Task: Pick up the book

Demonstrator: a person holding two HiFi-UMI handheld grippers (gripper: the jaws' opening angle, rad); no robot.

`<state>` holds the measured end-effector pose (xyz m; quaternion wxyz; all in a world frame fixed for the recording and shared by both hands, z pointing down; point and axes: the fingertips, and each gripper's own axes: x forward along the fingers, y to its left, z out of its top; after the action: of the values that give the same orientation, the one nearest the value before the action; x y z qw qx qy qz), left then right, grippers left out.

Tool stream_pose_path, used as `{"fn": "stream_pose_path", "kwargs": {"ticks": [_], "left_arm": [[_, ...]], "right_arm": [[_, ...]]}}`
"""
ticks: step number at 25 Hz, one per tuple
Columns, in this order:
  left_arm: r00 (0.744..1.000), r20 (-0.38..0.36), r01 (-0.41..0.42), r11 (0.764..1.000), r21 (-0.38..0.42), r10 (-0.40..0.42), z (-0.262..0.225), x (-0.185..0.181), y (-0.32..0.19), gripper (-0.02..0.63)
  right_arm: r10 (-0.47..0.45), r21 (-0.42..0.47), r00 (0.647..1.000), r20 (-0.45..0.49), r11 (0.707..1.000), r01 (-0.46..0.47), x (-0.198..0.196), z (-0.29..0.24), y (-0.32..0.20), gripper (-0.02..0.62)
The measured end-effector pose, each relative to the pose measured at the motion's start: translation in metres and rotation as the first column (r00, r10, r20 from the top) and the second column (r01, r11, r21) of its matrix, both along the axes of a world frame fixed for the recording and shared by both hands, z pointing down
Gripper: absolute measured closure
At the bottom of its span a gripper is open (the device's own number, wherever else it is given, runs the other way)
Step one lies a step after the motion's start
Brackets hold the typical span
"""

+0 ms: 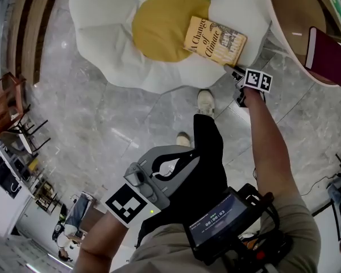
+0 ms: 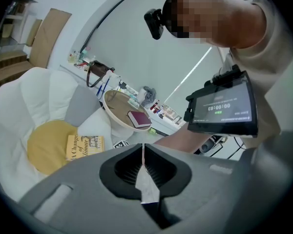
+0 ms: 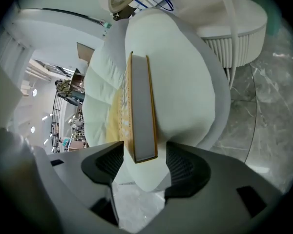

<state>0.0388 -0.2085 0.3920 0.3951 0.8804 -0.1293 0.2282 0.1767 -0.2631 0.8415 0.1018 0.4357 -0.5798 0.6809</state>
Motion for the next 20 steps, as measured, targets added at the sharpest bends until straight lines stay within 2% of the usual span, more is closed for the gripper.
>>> {"fn": "stream_pose_path", "kwargs": {"ticks": [4, 6, 9, 14, 17, 20], "left_arm": [[1.000, -0.005, 0.015, 1.000, -0.018, -0.016, 0.005, -0.004, -0.003, 0.597], [1.000, -0.016, 0.026, 1.000, -0.013, -0.026, 0.001, -0.005, -0.008, 0.597], [0.998, -0.028, 0.052, 0.999, -0.009, -0.052, -0.008, -0.005, -0.014, 0.597], [0.998, -0.022, 0.055, 0.998, 0.023, -0.055, -0.013, -0.013, -0.011, 0.597], [0.996, -0.012, 0.091, 0.996, 0.012, -0.091, -0.010, -0.023, -0.006, 0.597], [0.994, -0.004, 0.112, 0.994, 0.005, -0.112, -0.007, -0.032, -0.007, 0.597]], "right_arm": [[0.021, -0.044, 1.000, 0.012, 0.999, -0.020, -0.005, 0.003, -0.006, 0.327], [0.024, -0.051, 0.999, 0.028, 0.998, -0.022, -0.013, -0.004, -0.008, 0.354], [0.015, -0.027, 1.000, 0.025, 1.000, -0.014, -0.024, -0.016, -0.015, 0.405], [0.034, -0.005, 0.997, 0.064, 0.999, -0.033, -0.033, -0.021, -0.031, 0.413], [0.055, 0.014, 0.993, 0.101, 0.998, -0.057, -0.038, -0.023, -0.050, 0.417], [0.055, 0.009, 0.994, 0.099, 0.998, -0.056, -0.044, -0.023, -0.068, 0.437]]}}
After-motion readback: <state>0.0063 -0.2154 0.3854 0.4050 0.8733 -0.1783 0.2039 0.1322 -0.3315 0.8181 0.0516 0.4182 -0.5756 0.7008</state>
